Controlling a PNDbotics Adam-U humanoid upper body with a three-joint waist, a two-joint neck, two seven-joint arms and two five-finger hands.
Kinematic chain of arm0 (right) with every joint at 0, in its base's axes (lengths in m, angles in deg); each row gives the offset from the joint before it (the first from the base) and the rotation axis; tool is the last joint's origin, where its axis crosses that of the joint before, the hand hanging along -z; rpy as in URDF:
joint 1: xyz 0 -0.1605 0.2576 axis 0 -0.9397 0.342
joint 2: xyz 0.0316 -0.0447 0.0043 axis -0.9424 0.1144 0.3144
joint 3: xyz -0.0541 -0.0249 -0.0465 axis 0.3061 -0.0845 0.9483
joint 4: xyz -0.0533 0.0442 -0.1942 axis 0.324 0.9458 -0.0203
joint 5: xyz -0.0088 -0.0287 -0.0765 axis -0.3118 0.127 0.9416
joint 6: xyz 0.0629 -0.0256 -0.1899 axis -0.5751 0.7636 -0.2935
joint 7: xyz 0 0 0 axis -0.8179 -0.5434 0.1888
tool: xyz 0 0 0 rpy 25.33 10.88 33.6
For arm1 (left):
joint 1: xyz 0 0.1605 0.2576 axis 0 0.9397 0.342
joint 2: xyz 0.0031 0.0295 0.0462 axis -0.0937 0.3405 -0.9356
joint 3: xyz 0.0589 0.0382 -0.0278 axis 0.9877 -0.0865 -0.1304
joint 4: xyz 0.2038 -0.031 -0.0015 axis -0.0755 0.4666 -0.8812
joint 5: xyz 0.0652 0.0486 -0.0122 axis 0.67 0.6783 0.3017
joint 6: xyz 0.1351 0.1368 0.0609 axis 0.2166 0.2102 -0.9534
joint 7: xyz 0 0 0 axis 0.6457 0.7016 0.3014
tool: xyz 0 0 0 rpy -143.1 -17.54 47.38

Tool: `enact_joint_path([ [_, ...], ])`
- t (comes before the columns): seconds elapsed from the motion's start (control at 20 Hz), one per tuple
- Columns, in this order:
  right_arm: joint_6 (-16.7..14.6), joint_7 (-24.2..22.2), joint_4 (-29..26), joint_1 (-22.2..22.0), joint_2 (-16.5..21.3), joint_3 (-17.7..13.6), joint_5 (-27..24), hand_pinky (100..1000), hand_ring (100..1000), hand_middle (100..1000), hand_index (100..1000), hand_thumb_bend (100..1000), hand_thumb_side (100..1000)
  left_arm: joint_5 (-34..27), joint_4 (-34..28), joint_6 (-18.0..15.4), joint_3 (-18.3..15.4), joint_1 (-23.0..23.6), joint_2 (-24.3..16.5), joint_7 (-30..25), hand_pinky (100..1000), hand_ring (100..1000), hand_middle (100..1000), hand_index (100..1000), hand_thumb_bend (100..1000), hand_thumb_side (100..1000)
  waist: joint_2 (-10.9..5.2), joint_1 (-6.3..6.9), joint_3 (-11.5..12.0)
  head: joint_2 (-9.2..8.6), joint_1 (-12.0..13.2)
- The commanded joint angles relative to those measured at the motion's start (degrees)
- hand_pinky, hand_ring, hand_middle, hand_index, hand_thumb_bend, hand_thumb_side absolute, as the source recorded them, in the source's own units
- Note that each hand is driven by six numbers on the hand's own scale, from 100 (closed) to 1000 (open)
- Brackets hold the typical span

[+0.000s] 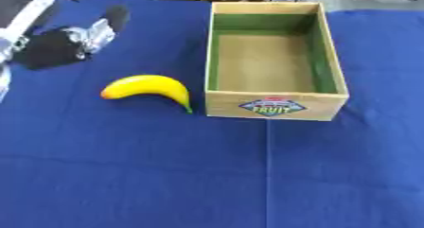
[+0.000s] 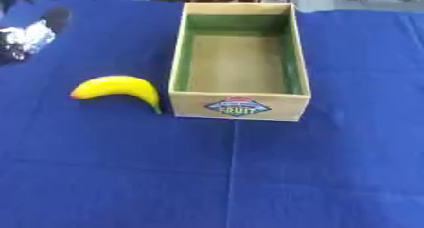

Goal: Pick up objects on the table and place them in the box.

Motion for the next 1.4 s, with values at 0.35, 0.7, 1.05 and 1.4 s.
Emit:
enact_joint_path([
  [0.35,0.03,-0.41,-1.11,0.02,1.66,0.03,-0.05,786,746,753,916,100,1000,4.15,5.49,-2.29,3.93,-6.09,-3.51,-12.46,661,824,829,995,377,753,-1.51,0.49,-0.25,0.33,0.51],
  [0.7,0.07,-0.48,-1.11,-0.04,1.75,0.11,-0.06,786,747,752,916,100,988,5.66,8.38,-3.95,5.82,-8.09,-3.6,-18.9,677,846,855,1000,403,640,-1.53,0.61,-0.39,0.22,0.69],
  [1.05,0.06,-0.68,-1.11,0.04,1.76,0.28,-0.08,787,747,752,916,100,1000,7.95,13.35,-4.83,7.54,-10.46,-2.06,-23.67,678,851,858,1000,402,579,-1.26,0.59,-0.65,0.05,0.98],
  [1.4,0.09,-0.87,-1.11,0.06,1.61,0.4,-0.12,788,747,751,916,100,1000,9.1,18.1,-5.36,8.26,-12.34,-0.07,-24.52,669,840,859,979,377,555,-0.99,0.66,-0.8,-0.02,1.26],
])
